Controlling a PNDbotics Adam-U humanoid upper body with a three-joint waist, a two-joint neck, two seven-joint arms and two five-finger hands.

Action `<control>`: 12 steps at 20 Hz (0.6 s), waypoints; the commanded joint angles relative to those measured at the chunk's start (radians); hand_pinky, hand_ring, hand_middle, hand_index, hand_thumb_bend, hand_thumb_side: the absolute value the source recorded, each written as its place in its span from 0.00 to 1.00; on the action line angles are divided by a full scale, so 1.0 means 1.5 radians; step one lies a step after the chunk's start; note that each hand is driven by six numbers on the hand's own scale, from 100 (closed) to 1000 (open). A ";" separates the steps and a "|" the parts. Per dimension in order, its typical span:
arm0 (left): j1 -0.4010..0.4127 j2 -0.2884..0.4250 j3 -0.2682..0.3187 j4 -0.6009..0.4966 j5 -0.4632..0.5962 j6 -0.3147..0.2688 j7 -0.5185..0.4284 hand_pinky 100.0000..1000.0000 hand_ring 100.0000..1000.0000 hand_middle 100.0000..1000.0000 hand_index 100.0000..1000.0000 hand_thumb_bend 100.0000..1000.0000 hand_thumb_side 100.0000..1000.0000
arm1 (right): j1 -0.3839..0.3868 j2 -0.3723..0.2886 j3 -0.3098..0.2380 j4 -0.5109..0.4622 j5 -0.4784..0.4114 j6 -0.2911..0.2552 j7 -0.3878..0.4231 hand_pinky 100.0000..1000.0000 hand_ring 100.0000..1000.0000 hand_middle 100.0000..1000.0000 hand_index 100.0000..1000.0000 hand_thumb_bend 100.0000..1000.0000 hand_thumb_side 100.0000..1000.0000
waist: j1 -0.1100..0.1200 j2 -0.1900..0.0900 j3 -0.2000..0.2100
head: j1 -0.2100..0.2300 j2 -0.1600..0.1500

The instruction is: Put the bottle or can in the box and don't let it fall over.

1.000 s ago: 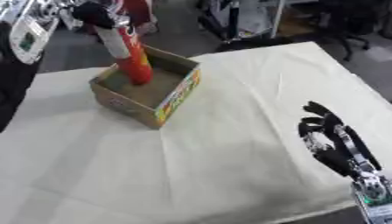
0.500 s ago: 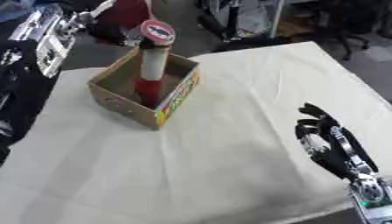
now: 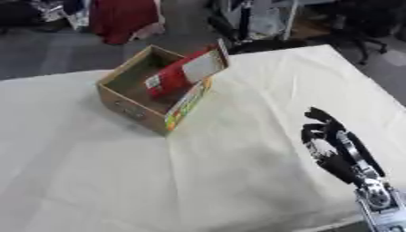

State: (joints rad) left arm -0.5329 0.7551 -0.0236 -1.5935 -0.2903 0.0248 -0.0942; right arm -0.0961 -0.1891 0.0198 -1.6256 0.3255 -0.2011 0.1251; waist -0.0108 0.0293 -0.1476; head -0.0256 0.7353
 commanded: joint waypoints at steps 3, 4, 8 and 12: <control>0.135 -0.033 0.084 -0.143 0.093 0.012 0.072 0.65 0.67 0.72 0.86 0.56 0.86 | -0.004 -0.010 -0.013 -0.006 0.003 0.003 -0.011 0.76 0.81 0.88 0.97 0.08 0.65 | -0.004 0.000 0.010 | -0.010 -0.013; 0.162 -0.052 0.096 -0.158 0.099 0.013 0.085 0.63 0.66 0.71 0.86 0.56 0.85 | -0.004 -0.009 -0.015 -0.006 0.003 0.003 -0.013 0.76 0.81 0.88 0.97 0.08 0.65 | -0.005 0.000 0.013 | -0.012 -0.013; 0.244 -0.138 0.141 -0.204 0.112 0.011 0.149 0.61 0.64 0.69 0.85 0.55 0.85 | -0.001 -0.009 -0.020 -0.008 0.003 0.005 -0.017 0.76 0.81 0.88 0.97 0.08 0.64 | -0.010 0.001 0.026 | -0.012 -0.011; 0.290 -0.237 0.169 -0.210 0.101 0.021 0.187 0.60 0.63 0.68 0.84 0.53 0.86 | 0.005 -0.008 -0.023 -0.007 0.002 0.006 -0.021 0.76 0.81 0.88 0.97 0.08 0.65 | -0.011 0.000 0.042 | 0.014 0.004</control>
State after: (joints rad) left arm -0.0925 0.4233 0.2078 -1.8862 -0.1328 0.0536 0.1672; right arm -0.0813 -0.1892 -0.0059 -1.6256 0.3285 -0.1916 0.0989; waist -0.0289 0.0357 -0.0817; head -0.0151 0.7370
